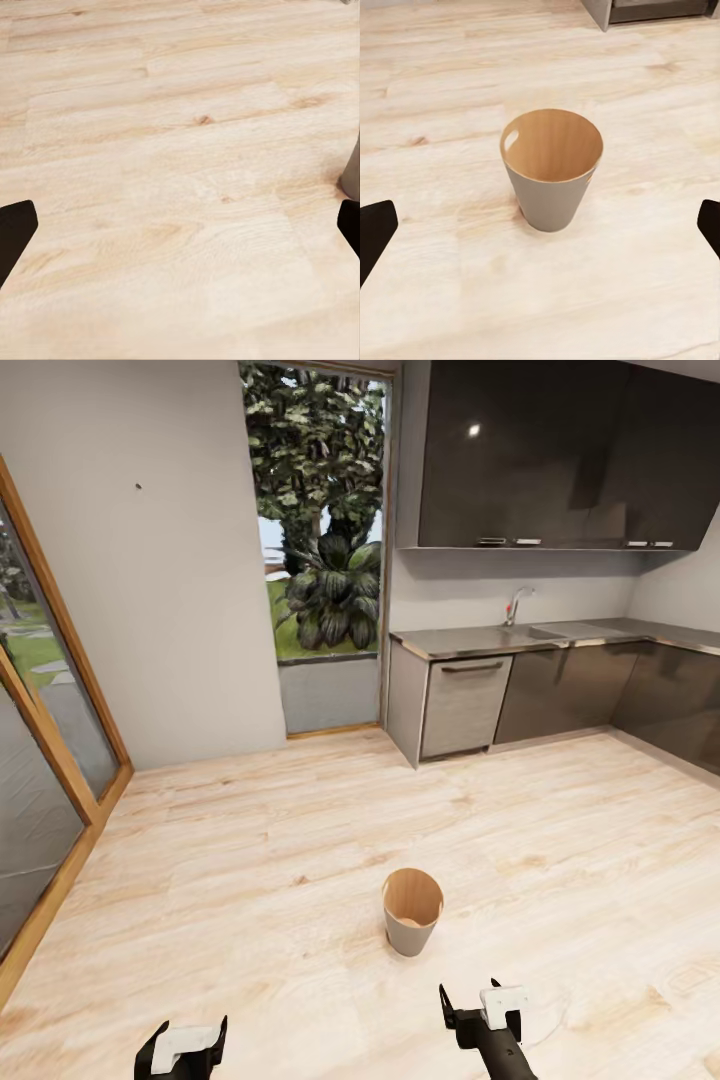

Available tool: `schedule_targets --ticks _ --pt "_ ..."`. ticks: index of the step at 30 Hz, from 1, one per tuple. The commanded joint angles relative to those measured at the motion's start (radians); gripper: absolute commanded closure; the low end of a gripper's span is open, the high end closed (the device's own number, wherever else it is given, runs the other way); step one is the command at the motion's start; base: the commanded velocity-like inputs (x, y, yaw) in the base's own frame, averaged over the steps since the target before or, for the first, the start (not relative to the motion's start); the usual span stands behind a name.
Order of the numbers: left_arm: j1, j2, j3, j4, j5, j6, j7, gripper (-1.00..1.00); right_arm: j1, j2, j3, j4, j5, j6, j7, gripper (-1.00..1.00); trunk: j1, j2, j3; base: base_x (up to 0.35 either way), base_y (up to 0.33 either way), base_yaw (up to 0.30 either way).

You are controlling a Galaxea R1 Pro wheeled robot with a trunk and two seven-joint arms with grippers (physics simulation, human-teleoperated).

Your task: Put the three can of soda from the living room inside the tash can in the kitchen.

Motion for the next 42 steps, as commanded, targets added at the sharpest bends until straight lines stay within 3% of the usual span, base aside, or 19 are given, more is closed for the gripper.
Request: schedule_targets --ticks 1,12,18,21,30,35,37,40,42 --pt "0.000 0.000 0.000 0.000 0.000 0.000 0.000 -1.00 0.000 0.000 0.000 0.000 0.000 0.000 0.000 -1.00 0.000 0.000 0.000 0.321 0.000 0.000" --pt "0.000 0.000 -0.001 0.001 -0.001 0.000 0.000 -1.00 0.000 0.001 -0.006 -0.032 -0.001 0.000 0.000 -1.00 0.000 0.000 0.000 0.293 0.000 0.000" --pt "0.000 0.000 -0.001 0.000 0.000 0.000 0.000 -1.00 0.000 0.001 -0.009 -0.143 -0.006 0.013 0.003 -1.00 0.000 0.000 0.000 0.237 0.000 0.000" --pt "0.000 0.000 -0.001 0.000 0.000 0.000 0.000 -1.00 0.000 0.002 -0.010 -0.201 -0.007 0.055 0.003 -1.00 0.000 0.000 0.000 0.249 0.000 0.000" --pt "0.000 0.000 -0.001 0.000 0.001 0.000 0.000 -1.00 0.000 0.003 -0.005 -0.433 -0.012 0.341 0.003 -1.00 0.000 0.000 0.000 0.256 0.000 0.000" --pt "0.000 0.000 -0.001 -0.001 0.002 0.000 0.000 -1.00 -0.007 0.004 -0.002 -0.492 -0.013 0.490 0.003 -1.00 0.000 0.000 0.000 0.260 0.000 0.000" --pt "0.000 0.001 -0.001 -0.001 0.002 0.000 0.000 -1.00 -0.069 0.002 -0.005 -0.511 -0.015 0.744 0.004 -1.00 0.000 0.000 0.000 0.204 0.000 0.000" --pt "0.000 0.001 -0.001 -0.001 0.002 0.000 0.000 -1.00 -0.182 -0.001 -0.020 -0.471 -0.016 0.986 0.008 -1.00 0.000 0.000 0.000 0.109 0.000 0.000" --pt "0.000 0.001 -0.001 -0.001 0.002 0.000 0.000 -1.00 -0.270 -0.005 -0.037 -0.392 -0.016 1.110 0.011 -1.00 0.000 0.000 0.000 0.062 0.000 0.000"
